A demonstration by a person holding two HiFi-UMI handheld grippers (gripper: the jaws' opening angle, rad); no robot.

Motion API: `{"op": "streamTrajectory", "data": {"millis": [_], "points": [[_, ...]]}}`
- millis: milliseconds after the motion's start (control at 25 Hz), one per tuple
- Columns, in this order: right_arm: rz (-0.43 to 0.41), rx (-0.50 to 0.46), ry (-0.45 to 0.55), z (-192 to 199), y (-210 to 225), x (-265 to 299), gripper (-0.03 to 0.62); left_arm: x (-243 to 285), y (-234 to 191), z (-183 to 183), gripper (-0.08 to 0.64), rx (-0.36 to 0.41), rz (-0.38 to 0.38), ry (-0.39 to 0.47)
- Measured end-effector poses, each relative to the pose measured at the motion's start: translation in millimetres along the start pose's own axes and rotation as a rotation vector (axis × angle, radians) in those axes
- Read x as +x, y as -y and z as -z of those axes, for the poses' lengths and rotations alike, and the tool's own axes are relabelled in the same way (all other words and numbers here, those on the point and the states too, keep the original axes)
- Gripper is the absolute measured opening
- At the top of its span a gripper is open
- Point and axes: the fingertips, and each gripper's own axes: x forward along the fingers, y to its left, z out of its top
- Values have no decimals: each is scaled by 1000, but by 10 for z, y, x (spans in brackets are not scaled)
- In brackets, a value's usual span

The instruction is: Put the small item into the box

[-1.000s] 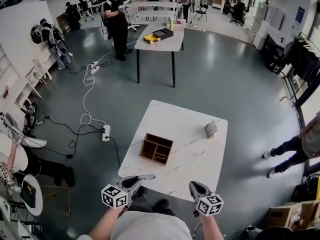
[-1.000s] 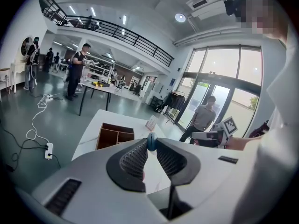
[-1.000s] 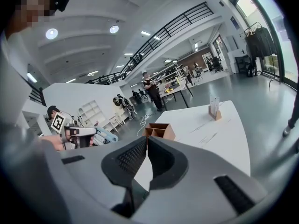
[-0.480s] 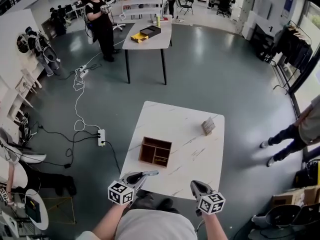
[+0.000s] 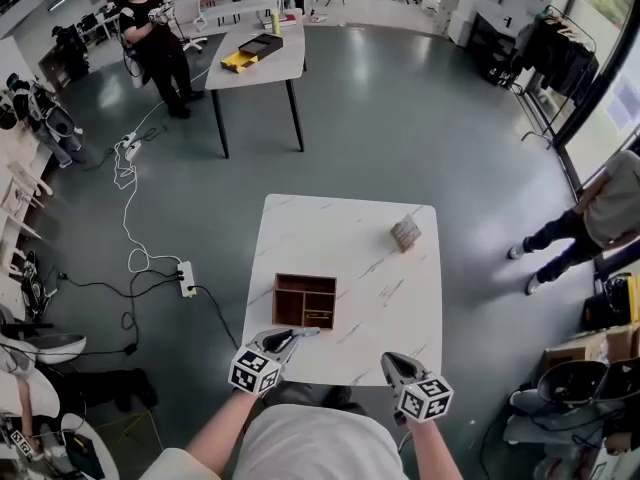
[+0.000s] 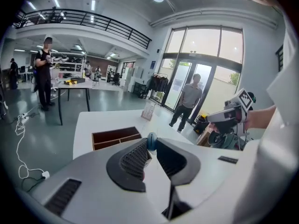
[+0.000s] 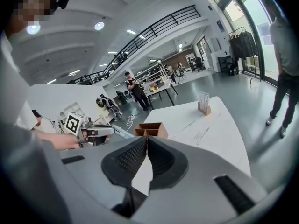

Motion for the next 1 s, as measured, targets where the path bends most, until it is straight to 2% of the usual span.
{"op": "streamTrajectory", "data": {"millis": [440, 800, 1000], "points": [[119, 82, -7, 159, -10, 0, 28, 596, -265, 277, 69, 194, 66, -137], [170, 129, -17, 285, -102, 82, 29, 960, -340, 578, 69, 367, 88, -265], [181, 149, -18, 313, -149, 182, 29, 1126, -338, 701, 69, 429, 107, -314]]}}
